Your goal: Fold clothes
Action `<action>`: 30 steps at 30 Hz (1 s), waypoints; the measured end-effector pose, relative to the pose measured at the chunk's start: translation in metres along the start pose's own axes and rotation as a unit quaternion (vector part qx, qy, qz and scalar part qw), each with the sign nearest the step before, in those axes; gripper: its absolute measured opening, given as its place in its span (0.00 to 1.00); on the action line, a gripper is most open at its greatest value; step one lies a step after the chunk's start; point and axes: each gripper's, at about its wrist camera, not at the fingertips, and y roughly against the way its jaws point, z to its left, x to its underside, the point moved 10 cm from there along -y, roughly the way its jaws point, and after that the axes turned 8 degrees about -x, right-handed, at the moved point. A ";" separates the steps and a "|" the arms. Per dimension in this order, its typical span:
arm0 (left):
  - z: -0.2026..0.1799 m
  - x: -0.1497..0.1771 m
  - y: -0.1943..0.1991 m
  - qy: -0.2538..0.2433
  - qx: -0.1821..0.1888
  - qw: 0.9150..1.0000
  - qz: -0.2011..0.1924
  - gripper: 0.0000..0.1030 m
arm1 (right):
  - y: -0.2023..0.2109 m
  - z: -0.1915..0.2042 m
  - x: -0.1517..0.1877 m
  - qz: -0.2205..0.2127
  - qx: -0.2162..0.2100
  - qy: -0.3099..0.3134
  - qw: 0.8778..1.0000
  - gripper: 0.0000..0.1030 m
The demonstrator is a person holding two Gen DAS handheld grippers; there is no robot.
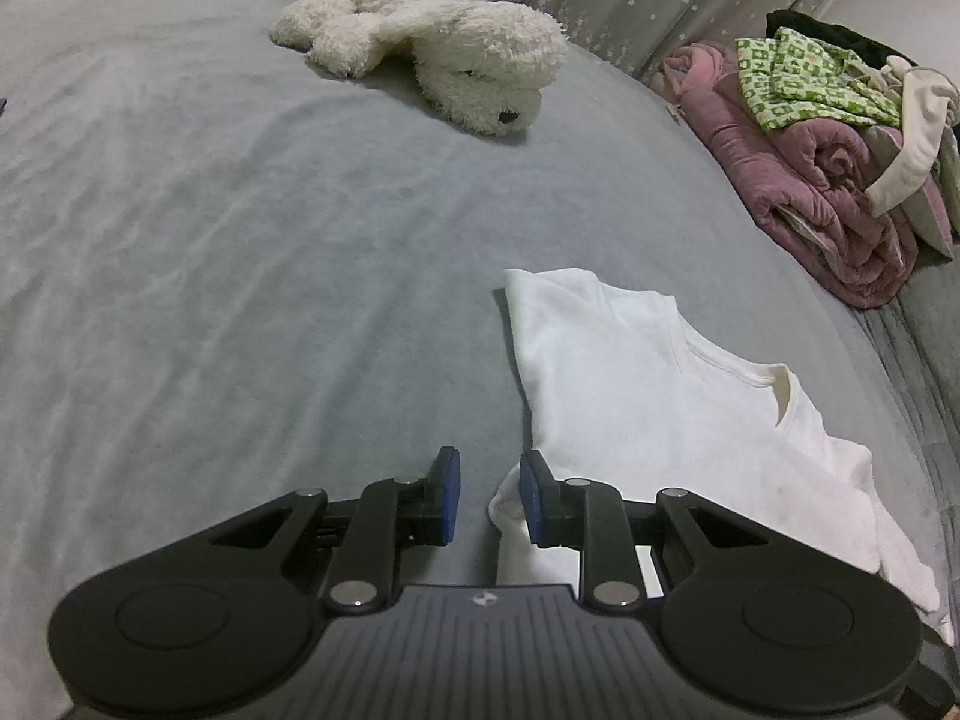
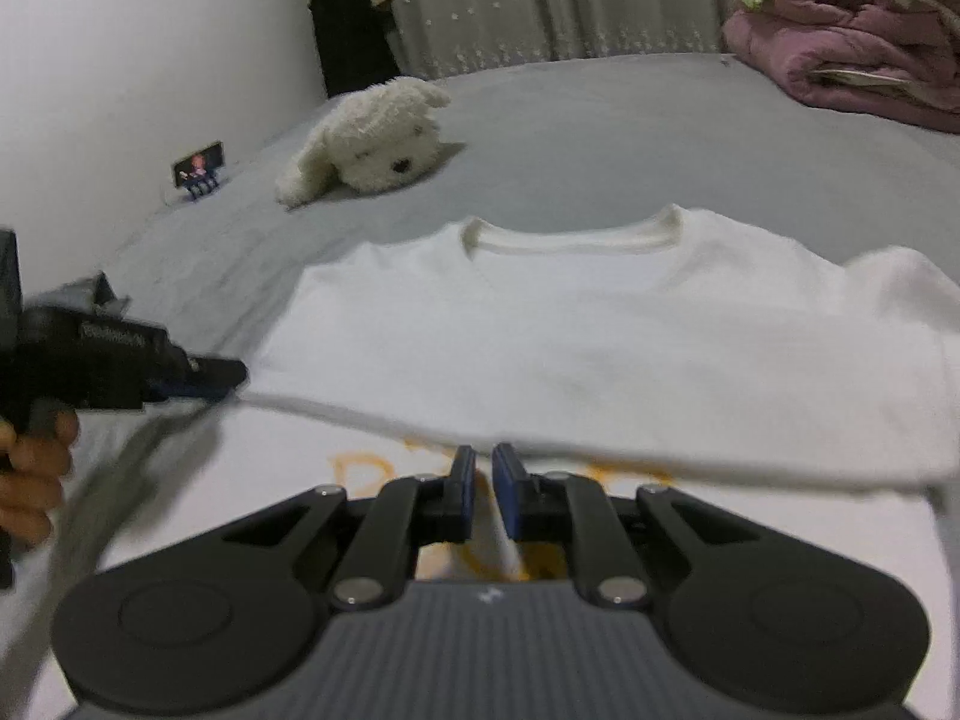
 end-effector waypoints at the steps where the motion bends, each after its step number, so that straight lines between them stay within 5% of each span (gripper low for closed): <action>1: -0.001 0.000 0.000 -0.007 -0.003 1.000 -0.002 0.24 | 0.005 -0.001 0.004 -0.002 0.004 -0.001 1.000 0.09; 5: -0.002 0.000 0.002 -0.017 -0.005 1.000 -0.003 0.24 | 0.024 0.002 0.018 -0.003 0.018 -0.009 1.000 0.11; 9: 0.001 -0.005 0.010 -0.012 0.004 1.000 -0.004 0.22 | 0.038 0.034 0.030 -0.005 0.013 0.010 1.000 0.23; 19: -0.004 -0.002 0.018 -0.032 0.025 0.999 -0.005 0.22 | 0.024 0.157 0.078 0.034 -0.044 0.113 0.992 0.26; 30: -0.007 0.000 0.025 -0.039 0.027 0.999 -0.003 0.22 | 0.057 0.216 0.136 0.059 -0.060 0.167 0.982 0.25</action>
